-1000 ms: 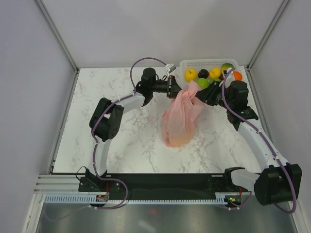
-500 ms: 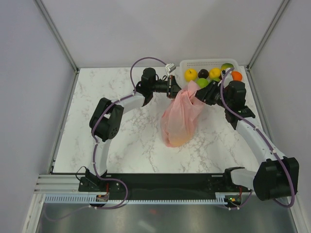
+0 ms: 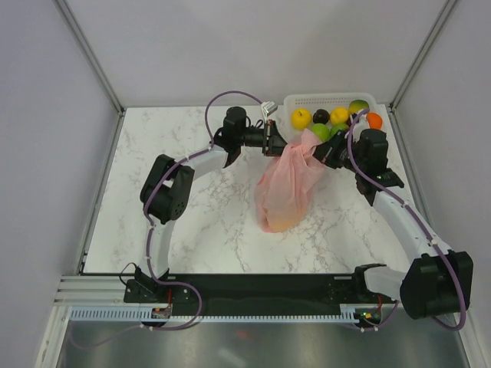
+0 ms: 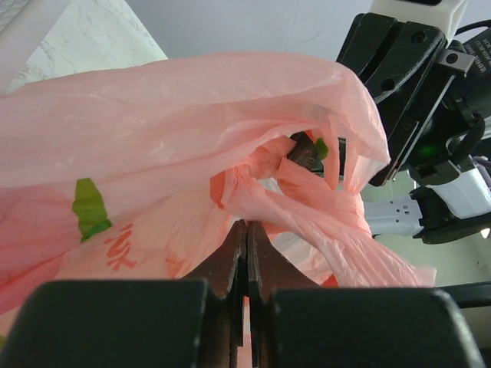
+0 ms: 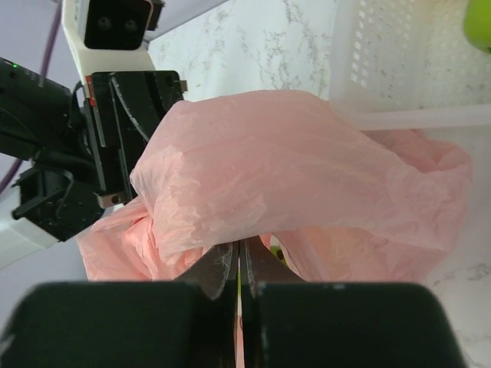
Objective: Place the fake fruits into the plastic bag and tie a complex knot
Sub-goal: Tie the plastic bag at the center of the board.
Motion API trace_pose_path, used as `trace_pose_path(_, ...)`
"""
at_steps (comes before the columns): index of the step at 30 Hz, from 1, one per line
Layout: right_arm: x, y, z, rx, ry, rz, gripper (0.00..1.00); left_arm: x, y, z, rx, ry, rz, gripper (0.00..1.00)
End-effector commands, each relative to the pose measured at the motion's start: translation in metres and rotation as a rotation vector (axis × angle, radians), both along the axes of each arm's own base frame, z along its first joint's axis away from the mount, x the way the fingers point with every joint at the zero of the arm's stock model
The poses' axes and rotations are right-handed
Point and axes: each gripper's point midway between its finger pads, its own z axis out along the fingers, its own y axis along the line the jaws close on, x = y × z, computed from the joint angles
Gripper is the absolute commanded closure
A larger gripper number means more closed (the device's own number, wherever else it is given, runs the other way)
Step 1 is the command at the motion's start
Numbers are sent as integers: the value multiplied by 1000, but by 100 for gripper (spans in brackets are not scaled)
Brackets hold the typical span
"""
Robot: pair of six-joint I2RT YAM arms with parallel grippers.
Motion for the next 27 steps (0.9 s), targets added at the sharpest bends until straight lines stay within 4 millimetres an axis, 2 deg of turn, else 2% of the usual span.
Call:
trace_pose_path(1, -1, -17, 22, -107, -44, -65, 100, -3, 10, 39, -19, -142, 22, 98)
trace_pose_path(7, -6, -39, 28, -255, -14, -122, 100, 2, 17, 34, 68, -165, 97, 98)
trace_pose_path(9, -7, -43, 30, -294, -15, -122, 100, 5, 20, 40, 86, -188, 132, 98)
trace_pose_path(11, -9, -46, 33, -319, -2, -126, 100, 9, 24, 35, 132, -197, 168, 98)
trace_pose_path(12, -10, -48, 32, -332, 5, -129, 100, 9, 26, 39, 142, -209, 182, 98)
trace_pose_path(14, -10, -55, 31, -380, 21, -150, 100, 14, 30, 32, 196, -216, 223, 98)
trace_pose_path(15, -11, -58, 30, -396, 27, -157, 100, 15, 33, 35, 209, -224, 240, 98)
trace_pose_path(16, -12, -61, 29, -419, 38, -160, 100, 14, 36, 28, 246, -219, 249, 98)
trace_pose_path(19, -11, -68, 23, -468, 65, -194, 100, 24, 46, 26, 318, -252, 328, 98)
trace_pose_path(20, -11, -69, 21, -482, 69, -202, 100, 29, 53, 19, 372, -241, 373, 98)
trace_pose_path(21, -9, -77, 18, -510, 80, -238, 100, 31, 57, 16, 400, -242, 395, 98)
trace_pose_path(22, -9, -80, 14, -521, 90, -252, 100, 32, 62, 18, 418, -264, 416, 98)
trace_pose_path(23, -8, -83, 13, -533, 94, -269, 100, 35, 69, 10, 468, -256, 456, 98)
trace_pose_path(27, -4, -96, 4, -585, 119, -331, 100, 44, 90, 14, 550, -303, 567, 98)
